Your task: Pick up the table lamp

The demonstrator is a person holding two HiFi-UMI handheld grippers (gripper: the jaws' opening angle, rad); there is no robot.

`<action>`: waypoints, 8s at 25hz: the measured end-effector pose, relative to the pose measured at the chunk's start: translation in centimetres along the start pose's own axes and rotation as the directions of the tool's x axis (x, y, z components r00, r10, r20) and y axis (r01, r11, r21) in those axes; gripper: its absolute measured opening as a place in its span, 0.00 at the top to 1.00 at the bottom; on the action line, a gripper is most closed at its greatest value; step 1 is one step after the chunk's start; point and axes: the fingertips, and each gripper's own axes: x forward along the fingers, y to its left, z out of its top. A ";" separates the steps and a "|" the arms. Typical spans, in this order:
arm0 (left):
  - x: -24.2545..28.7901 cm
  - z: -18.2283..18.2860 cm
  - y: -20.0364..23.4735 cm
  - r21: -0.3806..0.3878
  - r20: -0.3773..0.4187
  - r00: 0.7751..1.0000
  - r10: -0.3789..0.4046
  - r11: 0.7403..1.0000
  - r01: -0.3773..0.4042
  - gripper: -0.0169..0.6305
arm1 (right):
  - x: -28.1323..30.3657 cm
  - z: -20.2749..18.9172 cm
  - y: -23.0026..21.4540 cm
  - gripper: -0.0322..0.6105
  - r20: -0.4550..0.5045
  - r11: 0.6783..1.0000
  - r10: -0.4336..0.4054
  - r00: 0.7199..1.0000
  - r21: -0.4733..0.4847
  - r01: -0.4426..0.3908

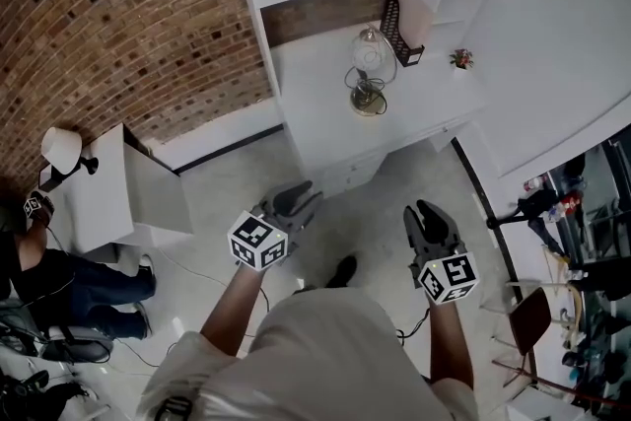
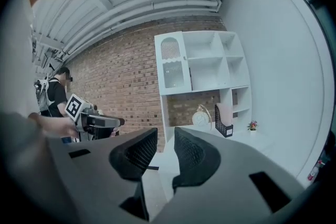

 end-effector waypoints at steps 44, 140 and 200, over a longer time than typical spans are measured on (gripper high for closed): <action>22.7 4.8 17.6 -0.049 -0.041 0.999 -0.003 0.999 0.001 0.76 | 22.5 2.2 -18.8 0.77 -0.080 0.999 0.032 0.996 0.038 -0.029; 46.2 -25.1 31.0 -0.788 -0.212 0.907 0.363 0.486 -0.378 0.50 | 46.2 -1.3 -21.6 0.93 -0.251 0.313 0.937 0.244 0.288 -0.905; 40.6 -15.5 26.8 -0.922 0.352 0.850 0.392 0.302 0.242 0.62 | 39.6 12.4 -16.9 0.93 -0.126 0.379 0.923 0.364 0.136 -0.915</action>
